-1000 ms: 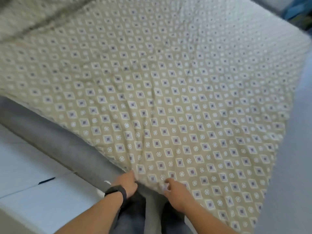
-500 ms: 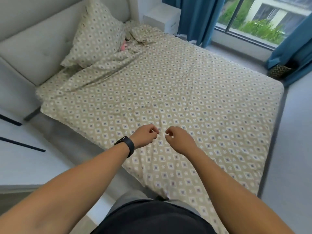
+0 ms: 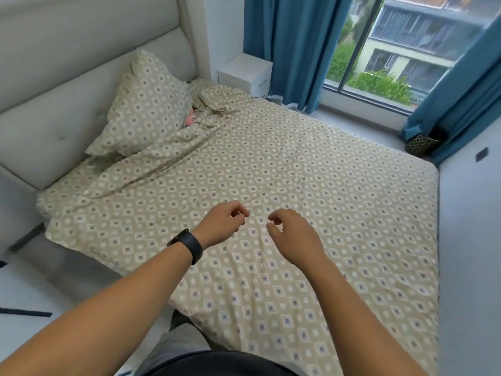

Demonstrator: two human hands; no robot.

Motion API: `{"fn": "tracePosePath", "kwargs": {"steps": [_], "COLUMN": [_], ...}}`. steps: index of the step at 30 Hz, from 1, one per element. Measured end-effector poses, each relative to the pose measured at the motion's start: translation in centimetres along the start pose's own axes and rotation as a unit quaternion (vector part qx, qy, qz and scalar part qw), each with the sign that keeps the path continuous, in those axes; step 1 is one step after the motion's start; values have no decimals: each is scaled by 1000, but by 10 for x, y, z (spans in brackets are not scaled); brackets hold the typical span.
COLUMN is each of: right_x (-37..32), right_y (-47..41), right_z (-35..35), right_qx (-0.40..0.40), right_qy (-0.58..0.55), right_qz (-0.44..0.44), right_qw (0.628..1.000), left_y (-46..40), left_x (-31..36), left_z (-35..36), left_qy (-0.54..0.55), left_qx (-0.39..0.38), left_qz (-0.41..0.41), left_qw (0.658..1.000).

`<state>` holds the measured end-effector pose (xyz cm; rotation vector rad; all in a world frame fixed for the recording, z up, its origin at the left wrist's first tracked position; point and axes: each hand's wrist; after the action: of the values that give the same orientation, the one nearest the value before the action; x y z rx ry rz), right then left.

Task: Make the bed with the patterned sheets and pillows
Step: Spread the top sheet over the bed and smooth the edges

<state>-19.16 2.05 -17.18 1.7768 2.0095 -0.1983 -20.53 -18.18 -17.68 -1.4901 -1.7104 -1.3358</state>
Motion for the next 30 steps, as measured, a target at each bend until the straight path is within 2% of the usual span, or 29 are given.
{"fn": "tracePosePath", "kwargs": {"steps": [5, 10, 15, 19, 23, 27, 30], "right_x": [-68, -133, -155, -183, -231, -273, -304], "right_y": [-34, -52, -72, -121, -154, -177, -206], "right_z": [23, 26, 21, 37, 58, 81, 106], "right_qx": [19, 44, 56, 23, -14, -61, -90], "right_qy": [-27, -35, -60, -62, -56, -26, 2], "right_qz": [57, 53, 54, 8, -41, -89, -106], "right_qw": [998, 997, 995, 998, 998, 994, 990], "left_y": [-21, -32, -53, -60, -57, -75, -89], "left_x": [-20, -18, -26, -55, -81, -131, -187], "left_z": [-74, -141, -168, -192, -239, -305, -351], "left_qy": [-2, 25, 12, 21, 9, 61, 104], "left_qx": [-57, -54, -76, -28, -18, 90, 110], "left_qz": [9, 12, 7, -53, -92, -135, -196], "left_qw": [998, 998, 997, 998, 996, 985, 969]}}
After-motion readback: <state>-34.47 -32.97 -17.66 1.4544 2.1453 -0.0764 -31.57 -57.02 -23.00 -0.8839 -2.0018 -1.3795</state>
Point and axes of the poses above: each hand's wrist, its own y-axis away from the middle knuckle, its own z-axis out of the palm, x = y × z, and after that the axes turned 8 degrees about y, right-handed
